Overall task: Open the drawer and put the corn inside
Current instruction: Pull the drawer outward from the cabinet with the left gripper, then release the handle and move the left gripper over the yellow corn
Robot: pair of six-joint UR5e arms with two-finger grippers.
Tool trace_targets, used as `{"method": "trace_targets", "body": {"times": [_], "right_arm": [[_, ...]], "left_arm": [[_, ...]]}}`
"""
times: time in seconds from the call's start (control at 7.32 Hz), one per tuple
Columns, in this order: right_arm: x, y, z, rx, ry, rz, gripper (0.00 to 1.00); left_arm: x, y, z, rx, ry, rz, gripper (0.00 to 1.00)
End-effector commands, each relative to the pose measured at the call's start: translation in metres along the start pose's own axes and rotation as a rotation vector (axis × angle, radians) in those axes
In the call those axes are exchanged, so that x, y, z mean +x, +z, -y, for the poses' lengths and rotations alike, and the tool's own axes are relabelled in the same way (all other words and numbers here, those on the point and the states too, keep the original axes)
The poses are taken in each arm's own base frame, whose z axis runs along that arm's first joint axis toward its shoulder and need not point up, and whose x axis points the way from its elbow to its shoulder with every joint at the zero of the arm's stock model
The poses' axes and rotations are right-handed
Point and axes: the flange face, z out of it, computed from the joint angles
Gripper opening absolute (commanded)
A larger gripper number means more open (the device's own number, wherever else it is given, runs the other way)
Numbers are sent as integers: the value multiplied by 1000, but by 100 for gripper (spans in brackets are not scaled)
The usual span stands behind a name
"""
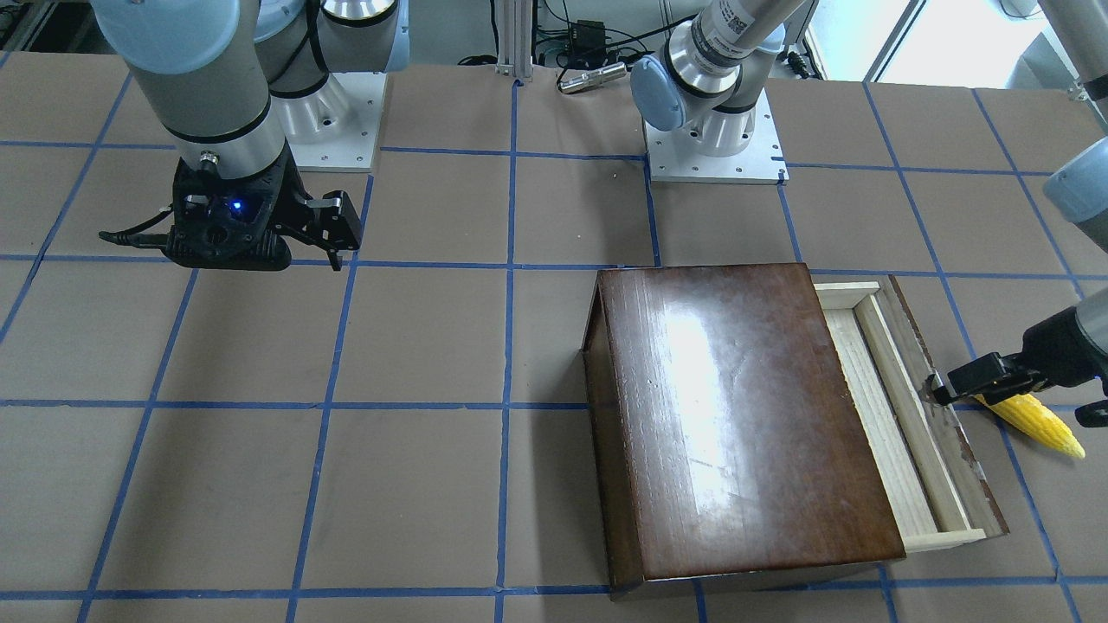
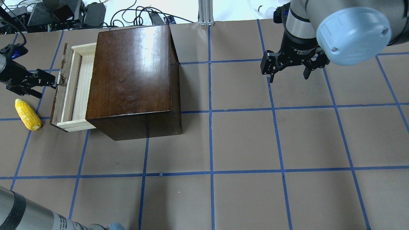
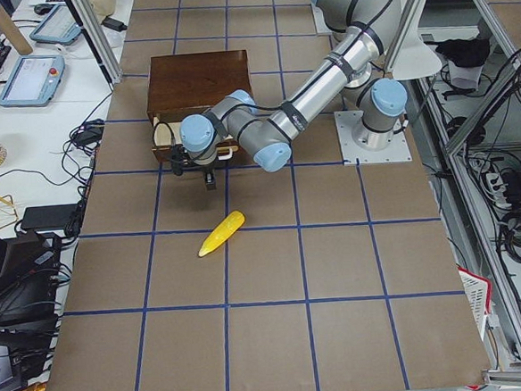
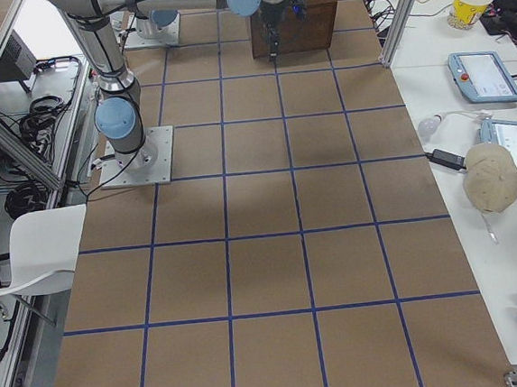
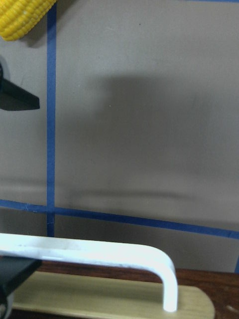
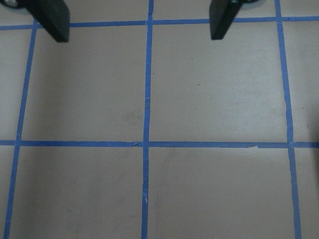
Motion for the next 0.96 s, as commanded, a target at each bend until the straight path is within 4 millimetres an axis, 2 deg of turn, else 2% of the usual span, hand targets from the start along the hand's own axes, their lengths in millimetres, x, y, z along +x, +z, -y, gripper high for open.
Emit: {"method": "trace_targets", "body": {"times": [0.0, 0.41, 0.68, 0.82], "right_arm": [[0, 0, 0, 0, 0, 0, 100], [0, 0, 0, 2, 0, 0, 100], [0, 0, 0, 0, 0, 0, 100], [0, 0, 0, 0, 0, 0, 100]], "left_arm": [[-4, -2, 0, 3, 9, 2, 100], [0, -18, -2, 14, 14, 22, 100], [1, -36, -6, 15, 24, 102, 100], [-4, -45, -9, -6, 33, 176, 100]]}}
